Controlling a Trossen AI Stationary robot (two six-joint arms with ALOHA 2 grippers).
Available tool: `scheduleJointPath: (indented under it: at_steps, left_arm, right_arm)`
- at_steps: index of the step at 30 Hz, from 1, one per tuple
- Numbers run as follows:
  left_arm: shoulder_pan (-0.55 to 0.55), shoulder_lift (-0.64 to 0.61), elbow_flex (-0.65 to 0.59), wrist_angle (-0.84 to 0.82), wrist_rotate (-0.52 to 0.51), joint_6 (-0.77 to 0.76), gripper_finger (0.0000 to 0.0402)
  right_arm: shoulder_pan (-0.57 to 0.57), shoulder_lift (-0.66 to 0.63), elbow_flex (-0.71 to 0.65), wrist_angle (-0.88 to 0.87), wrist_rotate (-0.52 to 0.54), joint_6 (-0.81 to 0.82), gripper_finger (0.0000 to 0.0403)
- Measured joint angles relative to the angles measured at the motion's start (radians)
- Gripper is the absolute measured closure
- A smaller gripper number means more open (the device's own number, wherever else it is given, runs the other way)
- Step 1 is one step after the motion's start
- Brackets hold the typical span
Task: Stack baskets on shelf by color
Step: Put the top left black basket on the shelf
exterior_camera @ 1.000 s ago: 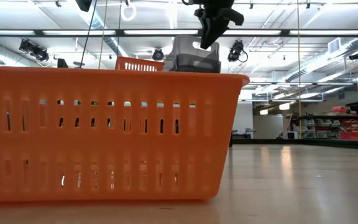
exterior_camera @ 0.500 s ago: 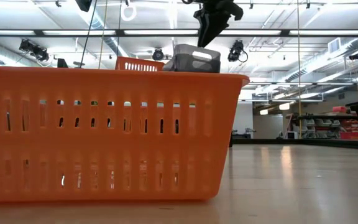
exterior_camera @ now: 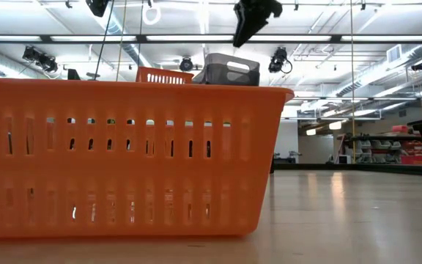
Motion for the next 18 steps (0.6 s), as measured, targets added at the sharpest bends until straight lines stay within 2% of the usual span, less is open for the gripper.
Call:
scheduleJointPath:
  at_steps: [4,9,11,14,18]
  left_arm:
    - [0.000,0.019,0.000,-0.060,0.005,-0.027,0.0253]
    - [0.000,0.071,0.000,-0.083,0.060,-0.027,0.0253]
    - [0.000,0.093,0.000,-0.081,0.103,-0.027,0.0253]
    - [-0.001,0.122,0.000,-0.080,0.161,-0.001,0.0253]
    - [-0.010,0.138,0.011,-0.092,0.175,0.007,0.0253]
  right_arm:
    - [0.035,-0.033,0.000,-0.004,-0.025,0.123,0.0301]
    - [0.081,-0.047,0.000,-0.086,-0.236,0.329,0.0300]
    - [0.102,-0.047,-0.007,-0.130,-0.282,0.394,0.0300]
    - [0.137,-0.046,-0.058,-0.174,-0.288,0.461,0.0300]
    - [0.173,-0.047,-0.160,-0.200,-0.288,0.535,0.0301]
